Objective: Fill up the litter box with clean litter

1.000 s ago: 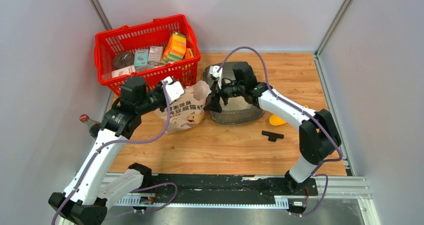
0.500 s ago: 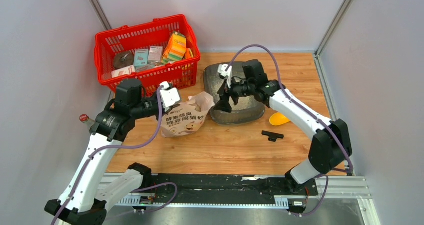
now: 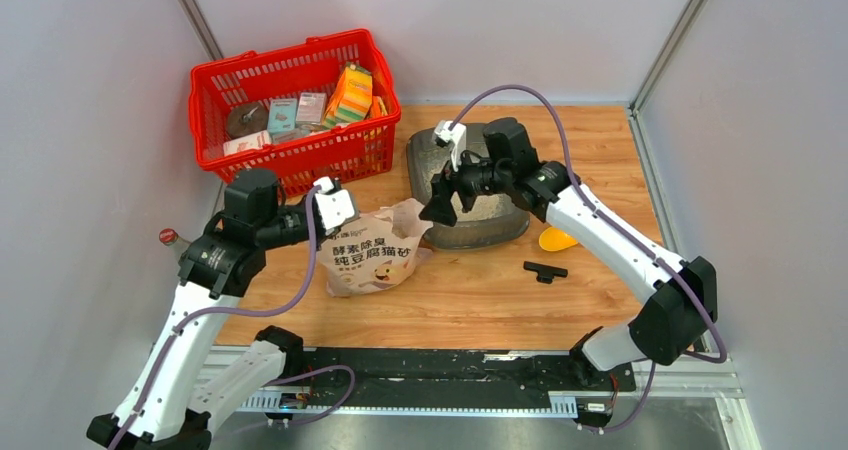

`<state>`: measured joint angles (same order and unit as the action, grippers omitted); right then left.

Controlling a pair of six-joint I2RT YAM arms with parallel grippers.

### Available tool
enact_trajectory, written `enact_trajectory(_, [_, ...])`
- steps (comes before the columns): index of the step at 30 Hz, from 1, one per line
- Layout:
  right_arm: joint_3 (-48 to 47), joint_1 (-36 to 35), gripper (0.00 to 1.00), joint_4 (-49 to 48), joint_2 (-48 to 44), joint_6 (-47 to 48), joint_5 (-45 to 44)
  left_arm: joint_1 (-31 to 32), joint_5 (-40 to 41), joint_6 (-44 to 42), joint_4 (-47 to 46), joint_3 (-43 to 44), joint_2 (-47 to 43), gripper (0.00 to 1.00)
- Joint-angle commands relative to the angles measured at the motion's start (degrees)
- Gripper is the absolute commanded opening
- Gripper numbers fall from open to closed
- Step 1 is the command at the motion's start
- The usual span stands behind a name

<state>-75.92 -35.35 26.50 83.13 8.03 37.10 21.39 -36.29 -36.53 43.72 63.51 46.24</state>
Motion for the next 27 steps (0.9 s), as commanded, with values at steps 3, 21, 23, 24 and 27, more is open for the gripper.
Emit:
enact_trajectory(3, [-0.3, 0.8, 0.83, 4.3, -2.3, -4.6, 9.1, 0.3, -1.2, 0.8, -13.9, 0.0, -2.5, 0.00])
enact_trajectory(21, [15.4, -3.2, 0.82, -23.1, -1.4, 2.5, 12.5, 0.3, 4.3, 7.3, -10.4, 0.3, -4.2, 0.00])
enact_trajectory(23, [15.8, -4.6, 0.80, -24.8, -1.1, 2.3, 13.1, 0.3, 4.7, 7.1, -10.4, 0.3, -4.3, 0.00])
enact_trajectory(24, [15.9, -5.2, 0.80, -25.0, -1.0, 2.3, 13.1, 0.3, 4.7, 7.3, -10.5, 0.3, -4.3, 0.00])
enact_trajectory(27, [16.0, -6.7, 0.79, -26.0, -0.8, 2.2, 12.9, 0.3, 5.0, 7.4, -10.6, 0.2, -4.5, 0.00])
